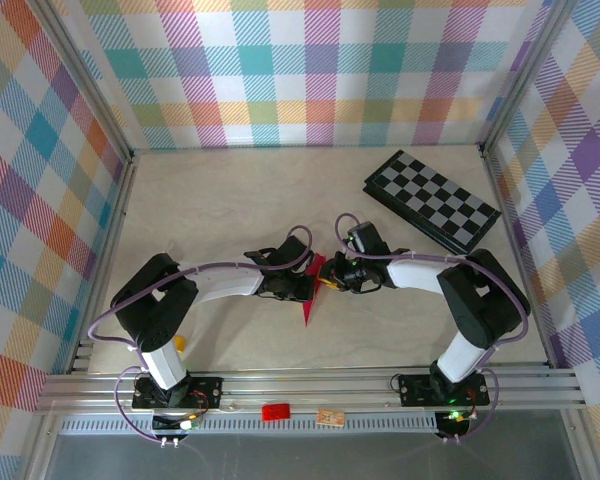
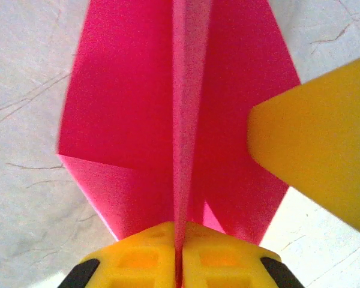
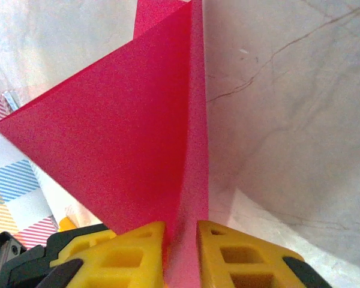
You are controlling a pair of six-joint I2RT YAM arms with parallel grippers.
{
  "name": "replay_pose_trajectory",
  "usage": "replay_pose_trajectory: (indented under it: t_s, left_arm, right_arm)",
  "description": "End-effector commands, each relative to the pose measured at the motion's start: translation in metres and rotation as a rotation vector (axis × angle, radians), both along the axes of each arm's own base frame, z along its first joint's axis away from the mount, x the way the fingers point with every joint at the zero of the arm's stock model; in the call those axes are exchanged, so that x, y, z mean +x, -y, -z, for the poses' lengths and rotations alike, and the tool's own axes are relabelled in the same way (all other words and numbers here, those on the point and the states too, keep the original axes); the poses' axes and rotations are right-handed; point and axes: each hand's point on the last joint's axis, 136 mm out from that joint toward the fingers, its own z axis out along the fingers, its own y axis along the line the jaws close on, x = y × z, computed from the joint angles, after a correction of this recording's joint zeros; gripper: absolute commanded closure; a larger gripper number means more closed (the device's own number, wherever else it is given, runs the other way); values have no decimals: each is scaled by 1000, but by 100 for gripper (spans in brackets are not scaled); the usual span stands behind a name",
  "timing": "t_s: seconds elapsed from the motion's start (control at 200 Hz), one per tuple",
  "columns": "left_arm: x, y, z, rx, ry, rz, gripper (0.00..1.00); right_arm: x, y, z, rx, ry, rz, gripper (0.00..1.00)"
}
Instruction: Fold a paper plane with a square sheet of paper (pick it up from the middle)
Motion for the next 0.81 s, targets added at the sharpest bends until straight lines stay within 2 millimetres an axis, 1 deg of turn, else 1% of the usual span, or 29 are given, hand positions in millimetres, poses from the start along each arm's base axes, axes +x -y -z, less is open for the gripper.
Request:
replay_pose_trajectory:
  t_s: [0.0,0.2,0.33,0.41,0.625,0.8]
  left_arm:
    - [1,-3,-12,37,42,7,93]
    - [7,-15,-12,147,56,15,94]
    - [13,-28,-14,230,75,-12,94]
    - [15,-33,-13,266,79,-16,95]
    - [20,-38,-7,307,75,-42,95]
    - [21,-41,-1,327,60,-59,95]
  right_arm:
    - [-4,6,-11,-21,43,-8,72]
    - [-4,22,-17,-77,65,16,68]
    - [-5,35,-16,-113,76,51,64]
    - [-6,40,-14,-121,73,72,64]
    - [-9,41,-8,-115,52,81,63]
    - [-9,41,-8,-105,55,85,62]
